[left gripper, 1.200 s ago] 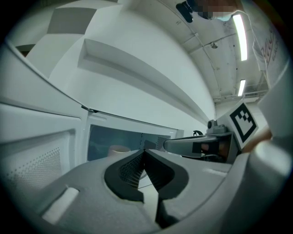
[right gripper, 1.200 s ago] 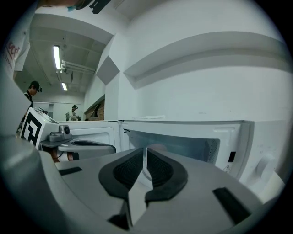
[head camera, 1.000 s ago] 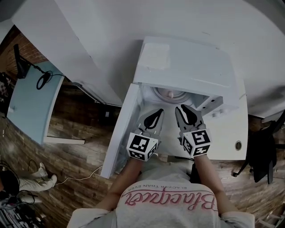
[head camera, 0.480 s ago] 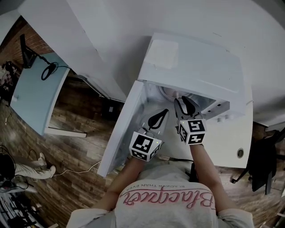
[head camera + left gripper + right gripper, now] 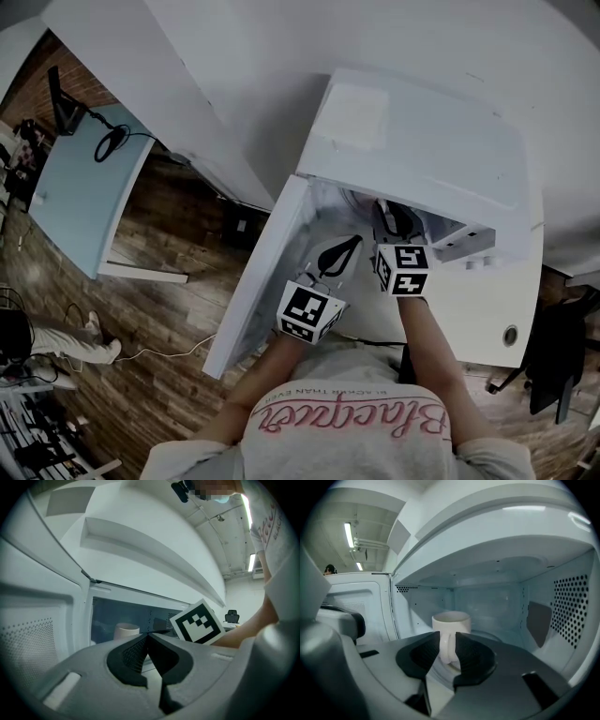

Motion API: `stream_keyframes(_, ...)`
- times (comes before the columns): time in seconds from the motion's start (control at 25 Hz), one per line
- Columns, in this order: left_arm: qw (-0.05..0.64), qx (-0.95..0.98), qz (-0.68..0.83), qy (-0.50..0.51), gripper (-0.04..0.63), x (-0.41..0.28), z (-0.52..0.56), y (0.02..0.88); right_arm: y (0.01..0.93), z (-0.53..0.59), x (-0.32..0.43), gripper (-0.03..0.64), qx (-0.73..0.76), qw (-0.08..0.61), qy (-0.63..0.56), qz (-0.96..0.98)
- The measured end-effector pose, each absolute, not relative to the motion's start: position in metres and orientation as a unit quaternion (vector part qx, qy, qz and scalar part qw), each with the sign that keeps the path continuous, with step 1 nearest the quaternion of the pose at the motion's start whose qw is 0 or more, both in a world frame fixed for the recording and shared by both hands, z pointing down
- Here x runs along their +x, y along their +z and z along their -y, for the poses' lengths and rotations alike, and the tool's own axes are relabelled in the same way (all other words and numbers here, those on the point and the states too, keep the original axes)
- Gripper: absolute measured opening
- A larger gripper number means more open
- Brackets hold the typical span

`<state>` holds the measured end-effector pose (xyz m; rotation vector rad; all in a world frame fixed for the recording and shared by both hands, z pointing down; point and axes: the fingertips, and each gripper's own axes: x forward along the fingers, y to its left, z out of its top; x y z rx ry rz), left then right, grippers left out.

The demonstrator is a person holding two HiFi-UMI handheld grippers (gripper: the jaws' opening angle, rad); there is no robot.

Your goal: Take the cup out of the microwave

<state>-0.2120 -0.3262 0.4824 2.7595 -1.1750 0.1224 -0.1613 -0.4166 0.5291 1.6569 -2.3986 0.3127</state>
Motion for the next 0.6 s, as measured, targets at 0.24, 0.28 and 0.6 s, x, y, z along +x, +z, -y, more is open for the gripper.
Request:
stream_keyframes(0.24,0.075,0.916,0.39,0.05,0.006,-0.212,0.33,0.49,0.532,0.426,-0.161,0.078,0.57,0.114,0.091,0.808)
stream_keyframes(0.28,0.076,0.916,0.39,0.05,0.006,-0.212,0.33,0.49,0.532,0.427,-0.161,0.064,0.572,0.116,0.089,0.807)
stream_keyframes(0.6,0.08,0.916,0.39,0.047,0.006,-0.213,0.331,0.49,0.533,0.429,-0.16,0.055,0.57,0.115,0.096,0.808)
